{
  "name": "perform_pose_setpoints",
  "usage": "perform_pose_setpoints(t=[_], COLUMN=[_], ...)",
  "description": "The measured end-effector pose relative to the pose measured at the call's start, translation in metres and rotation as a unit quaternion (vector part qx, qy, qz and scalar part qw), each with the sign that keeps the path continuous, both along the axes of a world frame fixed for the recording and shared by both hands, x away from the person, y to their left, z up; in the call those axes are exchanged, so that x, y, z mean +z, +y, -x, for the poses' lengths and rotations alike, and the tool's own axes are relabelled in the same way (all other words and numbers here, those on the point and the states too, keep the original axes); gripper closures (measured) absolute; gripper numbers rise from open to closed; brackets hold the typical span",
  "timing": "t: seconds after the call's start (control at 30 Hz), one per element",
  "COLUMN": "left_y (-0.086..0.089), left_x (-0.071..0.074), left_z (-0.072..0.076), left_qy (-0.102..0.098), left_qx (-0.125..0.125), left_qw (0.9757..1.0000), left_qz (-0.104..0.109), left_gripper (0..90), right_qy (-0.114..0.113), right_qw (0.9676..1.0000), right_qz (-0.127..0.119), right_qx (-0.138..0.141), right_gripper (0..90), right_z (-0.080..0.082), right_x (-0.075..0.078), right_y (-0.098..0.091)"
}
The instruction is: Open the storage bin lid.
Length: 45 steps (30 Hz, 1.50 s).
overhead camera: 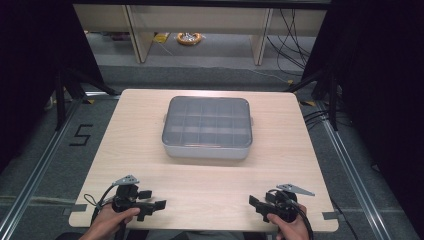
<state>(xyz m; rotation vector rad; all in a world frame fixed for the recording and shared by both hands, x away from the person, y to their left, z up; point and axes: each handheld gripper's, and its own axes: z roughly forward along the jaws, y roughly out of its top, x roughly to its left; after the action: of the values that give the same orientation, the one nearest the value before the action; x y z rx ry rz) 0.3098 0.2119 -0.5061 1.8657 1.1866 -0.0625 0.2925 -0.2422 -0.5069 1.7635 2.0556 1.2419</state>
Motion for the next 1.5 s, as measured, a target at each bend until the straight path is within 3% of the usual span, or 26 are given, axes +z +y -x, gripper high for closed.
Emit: perform_pose_setpoints(t=[0.03,0.07,0.1,0.13,0.33,0.37,0.4,0.53,0.67,0.7,0.73,0.9,0.97,1.0,1.03,1.07,1.1,1.13,1.2,1.23,1.3,1.33,1.37,1.43,1.47,1.5], left_y=[0.0,0.0,0.0,0.001,0.0,0.0,0.0,0.001,0.002,0.001,0.001,0.002,0.003,0.003,0.003,0.002,0.003,0.003,0.002,0.002,0.003,0.003,0.003,0.005,0.005,0.005], left_x=[0.0,0.0,0.0,0.0,0.0,0.0,0.0,0.0,0.001,0.001,0.001,0.002,0.002,0.001,0.001,0.001,0.001,0.001,0.001,0.001,0.001,0.001,0.001,0.002,0.002,0.002], left_z=[0.0,0.0,0.0,0.0,0.0,0.0,-0.001,-0.001,-0.002,-0.002,-0.003,-0.004,-0.005,-0.006,-0.006,-0.006,-0.006,-0.006,-0.007,-0.007,-0.008,-0.009,-0.01,-0.012,-0.012,-0.013], left_qy=[0.0,0.001,0.001,0.0,0.002,0.002,0.001,-0.002,-0.003,-0.003,-0.004,-0.007,-0.006,-0.005,-0.005,-0.004,-0.003,-0.004,-0.004,-0.004,-0.005,-0.004,-0.004,-0.005,-0.006,-0.007], left_qx=[0.0,0.002,0.002,0.003,-0.001,-0.001,0.002,0.007,0.007,0.008,0.009,0.014,0.014,0.016,0.016,0.016,0.017,0.017,0.019,0.019,0.019,0.02,0.023,0.022,0.025,0.03], left_qw=[1.0,1.0,1.0,1.0,1.0,1.0,1.0,1.0,1.0,1.0,0.9999,0.9998,0.9999,0.9998,0.9998,0.9998,0.9998,0.9998,0.9998,0.9998,0.9998,0.9998,0.9997,0.9997,0.9997,0.9995], left_qz=[0.0,-0.002,-0.002,-0.003,-0.003,-0.003,-0.002,-0.001,-0.001,0.0,0.007,0.01,0.009,0.007,0.007,0.008,0.006,0.007,0.008,0.008,0.008,0.008,0.008,0.006,0.007,0.01], left_gripper=[16.5,16.5,16.5,16.5,17.2,17.2,17.2,17.2,17.2,17.2,17.2,17.0,17.0,17.0,16.9,16.9,16.9,16.9,16.9,16.9,16.9,16.9,16.9,16.9,16.9,16.9], right_qy=[0.0,0.023,0.023,0.008,0.003,0.003,0.016,0.016,-0.014,-0.001,-0.022,-0.011,-0.025,-0.006,-0.006,-0.022,0.001,0.001,-0.006,-0.023,-0.021,-0.013,-0.026,-0.027,-0.01,-0.01], right_qw=[1.0,0.9995,0.9995,0.9998,0.9999,0.9999,0.9993,0.9991,0.9994,0.9988,0.9991,0.9985,0.998,0.9975,0.9975,0.9985,0.9981,0.9981,0.9979,0.9984,0.9983,0.9977,0.9984,0.9982,0.9971,0.9971], right_qz=[0.0,-0.015,-0.015,-0.017,-0.013,-0.013,-0.03,-0.033,-0.03,-0.046,-0.036,-0.05,-0.054,-0.066,-0.066,-0.047,-0.055,-0.055,-0.057,-0.048,-0.046,-0.058,-0.045,-0.044,-0.063,-0.063], right_qx=[0.0,-0.013,-0.013,0.002,-0.004,-0.004,-0.016,-0.021,-0.011,-0.016,-0.005,-0.019,-0.018,-0.023,-0.023,-0.014,-0.028,-0.028,-0.029,-0.019,-0.027,-0.033,-0.022,-0.029,-0.04,-0.04], right_gripper=[27.3,27.3,27.3,27.3,27.2,27.2,27.2,27.2,26.4,25.1,24.2,23.8,24.0,24.5,24.5,25.1,25.3,25.3,25.5,25.6,25.8,26.0,26.0,26.1,26.2,26.2], right_z=[0.0,0.002,0.002,0.0,-0.002,-0.002,0.0,-0.001,-0.003,-0.002,-0.005,-0.004,-0.008,-0.007,-0.007,-0.01,-0.008,-0.008,-0.009,-0.012,-0.012,-0.012,-0.015,-0.018,-0.018,-0.018], right_x=[0.0,0.003,0.003,0.001,-0.001,-0.001,0.001,0.003,0.003,0.004,0.002,0.007,0.004,0.006,0.006,0.003,0.004,0.004,0.004,0.002,0.003,0.005,0.003,0.004,0.007,0.007], right_y=[0.0,0.001,0.001,-0.002,-0.002,-0.002,0.0,-0.001,-0.003,-0.001,-0.004,-0.005,-0.007,-0.006,-0.006,-0.009,-0.006,-0.006,-0.007,-0.009,-0.009,-0.008,-0.012,-0.014,-0.011,-0.011])
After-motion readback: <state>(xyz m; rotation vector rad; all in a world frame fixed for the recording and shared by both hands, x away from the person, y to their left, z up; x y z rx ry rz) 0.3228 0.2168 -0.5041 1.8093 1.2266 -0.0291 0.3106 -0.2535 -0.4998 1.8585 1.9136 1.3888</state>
